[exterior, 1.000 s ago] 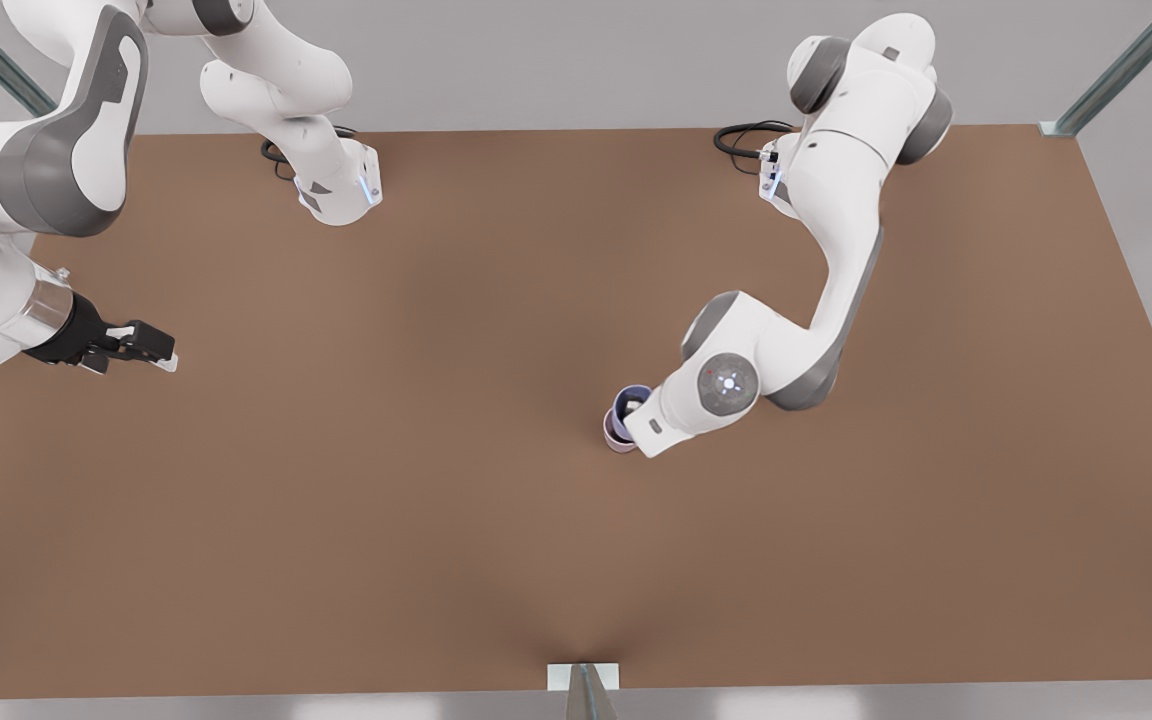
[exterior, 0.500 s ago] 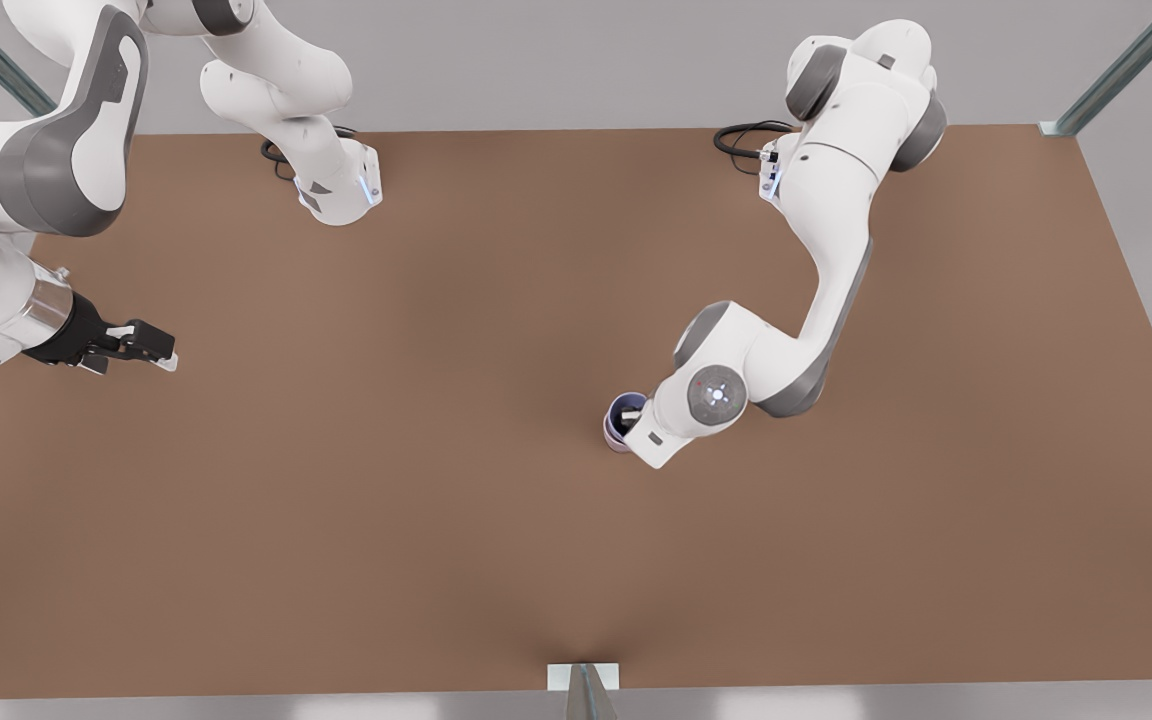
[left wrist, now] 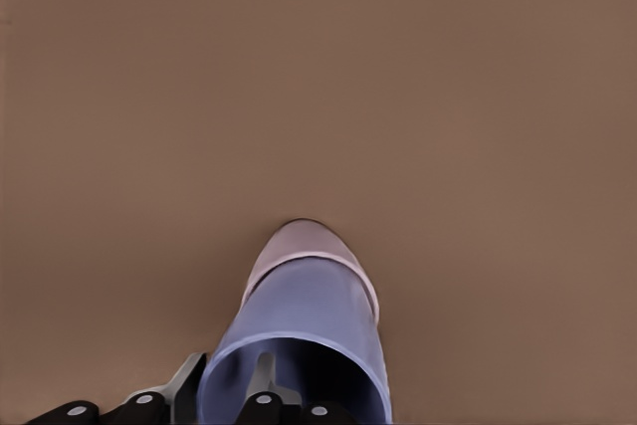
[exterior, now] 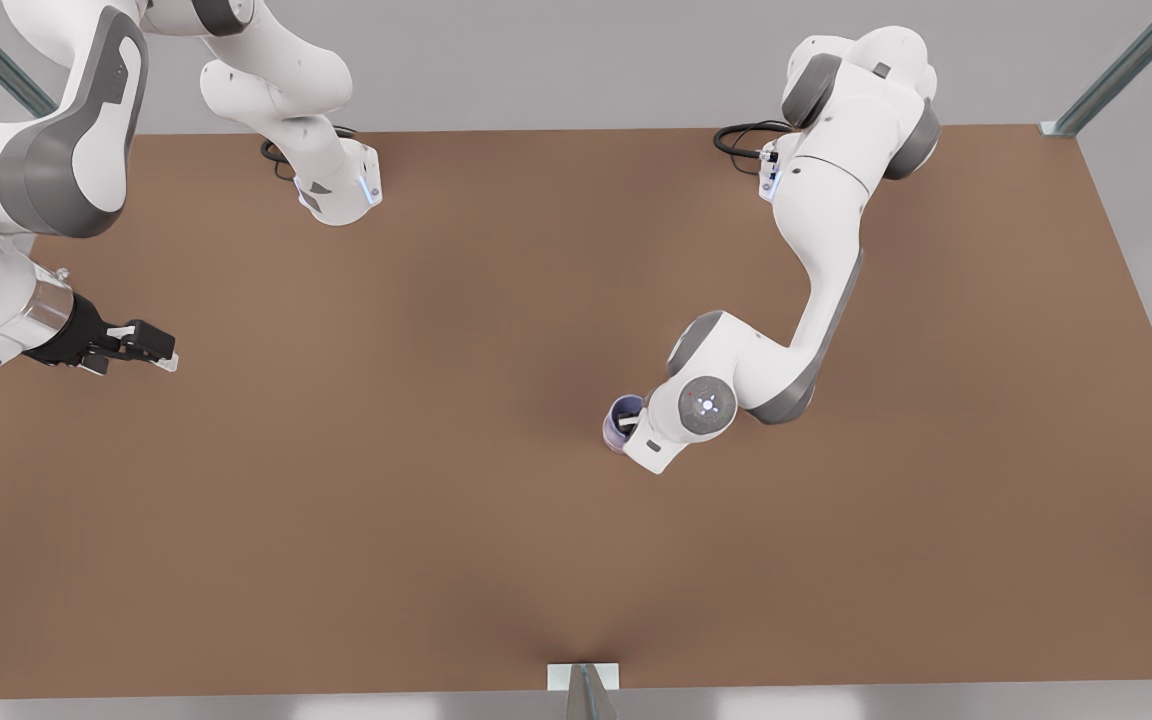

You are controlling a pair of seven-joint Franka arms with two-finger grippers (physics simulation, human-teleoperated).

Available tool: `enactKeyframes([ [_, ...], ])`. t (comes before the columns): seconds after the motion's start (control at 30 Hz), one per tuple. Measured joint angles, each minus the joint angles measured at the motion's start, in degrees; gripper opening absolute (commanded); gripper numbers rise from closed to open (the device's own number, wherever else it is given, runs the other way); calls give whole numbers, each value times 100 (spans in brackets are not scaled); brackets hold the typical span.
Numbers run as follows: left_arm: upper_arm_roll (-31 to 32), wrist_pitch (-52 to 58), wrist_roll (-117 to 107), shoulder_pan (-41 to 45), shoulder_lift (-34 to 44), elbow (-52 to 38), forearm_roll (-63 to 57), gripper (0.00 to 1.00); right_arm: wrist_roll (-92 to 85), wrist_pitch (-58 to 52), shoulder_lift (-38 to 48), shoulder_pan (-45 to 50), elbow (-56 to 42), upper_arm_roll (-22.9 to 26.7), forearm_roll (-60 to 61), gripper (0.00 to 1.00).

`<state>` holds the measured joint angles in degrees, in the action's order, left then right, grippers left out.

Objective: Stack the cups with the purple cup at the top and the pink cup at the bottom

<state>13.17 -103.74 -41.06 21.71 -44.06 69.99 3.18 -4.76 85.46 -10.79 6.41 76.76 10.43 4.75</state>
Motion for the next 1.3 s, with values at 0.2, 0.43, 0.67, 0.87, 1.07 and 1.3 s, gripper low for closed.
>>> enactKeyframes([
  [0.2, 0, -4, -109, 16, -2, -8, -5, 47, -7, 0, 0, 0, 0, 0, -4, 100],
  [0.43, 0, -4, -189, 18, 13, -35, -2, 71, -12, 0, 0, 0, 0, 0, -4, 100],
  [0.67, -25, 114, -248, 12, 410, -69, 0, 100, -16, 3, -7, 8, 0, 0, -4, 100],
  [0.87, -1462, 868, 346, -57, 1413, -71, -16, 100, -18, 4, -8, 6, 0, 0, -4, 100],
  [1.07, -1257, 1557, 1455, -1258, 2921, 536, -294, 100, -20, 7, -9, 9, 0, 0, -4, 100],
  [1.3, -741, 1825, 2497, -1615, 3269, 648, -575, 100, -21, 8, -9, 7, 0, 0, -4, 100],
])
